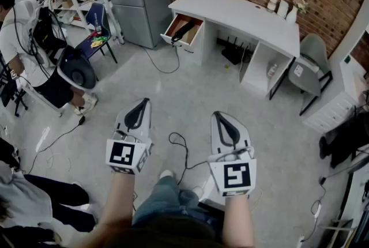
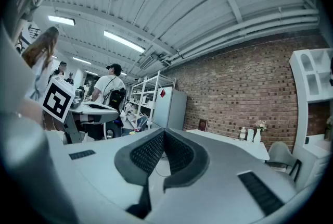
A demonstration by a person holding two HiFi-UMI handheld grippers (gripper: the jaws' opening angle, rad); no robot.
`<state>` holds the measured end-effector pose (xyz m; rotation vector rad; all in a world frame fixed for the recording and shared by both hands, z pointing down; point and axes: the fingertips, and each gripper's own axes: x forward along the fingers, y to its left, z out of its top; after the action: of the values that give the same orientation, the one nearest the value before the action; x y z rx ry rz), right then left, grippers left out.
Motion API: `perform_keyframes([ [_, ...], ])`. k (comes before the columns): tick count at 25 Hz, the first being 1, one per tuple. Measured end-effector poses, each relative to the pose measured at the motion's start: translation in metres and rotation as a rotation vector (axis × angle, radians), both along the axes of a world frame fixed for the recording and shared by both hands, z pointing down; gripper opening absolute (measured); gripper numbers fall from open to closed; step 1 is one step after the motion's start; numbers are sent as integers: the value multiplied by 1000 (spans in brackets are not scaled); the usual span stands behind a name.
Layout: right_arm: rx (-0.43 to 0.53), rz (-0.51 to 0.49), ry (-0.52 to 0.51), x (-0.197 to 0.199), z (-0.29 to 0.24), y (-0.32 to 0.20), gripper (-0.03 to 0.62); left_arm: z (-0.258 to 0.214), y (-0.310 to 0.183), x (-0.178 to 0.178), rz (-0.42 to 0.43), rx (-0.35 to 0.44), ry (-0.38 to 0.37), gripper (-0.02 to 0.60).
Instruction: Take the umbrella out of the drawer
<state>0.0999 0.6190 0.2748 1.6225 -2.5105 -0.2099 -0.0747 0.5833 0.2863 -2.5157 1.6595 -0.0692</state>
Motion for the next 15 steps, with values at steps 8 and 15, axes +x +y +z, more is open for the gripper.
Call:
perform_keyframes([
  [8, 1, -11, -8, 15, 7, 10, -8, -3, 4, 18, -14, 20, 5, -3],
  [15, 10, 14, -10, 27, 12, -23, -8, 0, -33, 38, 25, 21, -2, -3],
])
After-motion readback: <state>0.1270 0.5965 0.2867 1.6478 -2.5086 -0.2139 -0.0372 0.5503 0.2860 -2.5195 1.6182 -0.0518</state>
